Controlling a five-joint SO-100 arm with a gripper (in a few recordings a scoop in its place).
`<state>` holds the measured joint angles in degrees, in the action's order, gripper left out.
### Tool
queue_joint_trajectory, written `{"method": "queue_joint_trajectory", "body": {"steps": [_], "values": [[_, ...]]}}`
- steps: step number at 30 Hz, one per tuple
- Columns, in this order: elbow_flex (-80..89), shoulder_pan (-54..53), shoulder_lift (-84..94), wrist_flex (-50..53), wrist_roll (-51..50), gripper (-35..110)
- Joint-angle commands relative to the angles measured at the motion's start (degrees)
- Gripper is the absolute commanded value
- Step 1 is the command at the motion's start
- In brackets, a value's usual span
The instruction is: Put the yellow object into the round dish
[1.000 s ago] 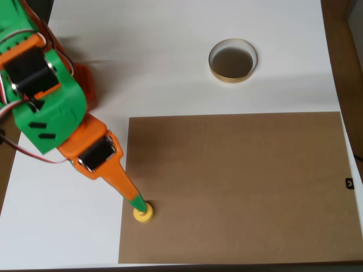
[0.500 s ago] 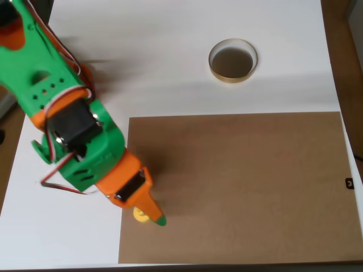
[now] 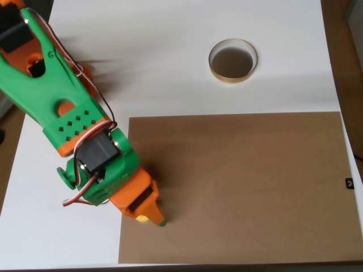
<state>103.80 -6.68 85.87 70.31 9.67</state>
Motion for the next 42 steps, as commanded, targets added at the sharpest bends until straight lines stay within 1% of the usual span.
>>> {"method": "queue_joint_trajectory", "body": {"steps": [1,5,15,24,33,38,42], "values": [[-3.52,-1.32,0.70,-0.18,0.62,27],[-3.78,-1.67,-0.09,-0.79,0.79,26],[-4.66,-2.81,-1.93,-1.85,1.05,17],[-5.27,-2.99,-2.81,-2.29,1.41,15],[-6.59,-2.99,-3.96,-2.11,1.41,0],[-6.59,-2.55,-2.02,-1.05,2.11,0],[-6.33,-1.58,2.72,0.88,2.64,0]]}}
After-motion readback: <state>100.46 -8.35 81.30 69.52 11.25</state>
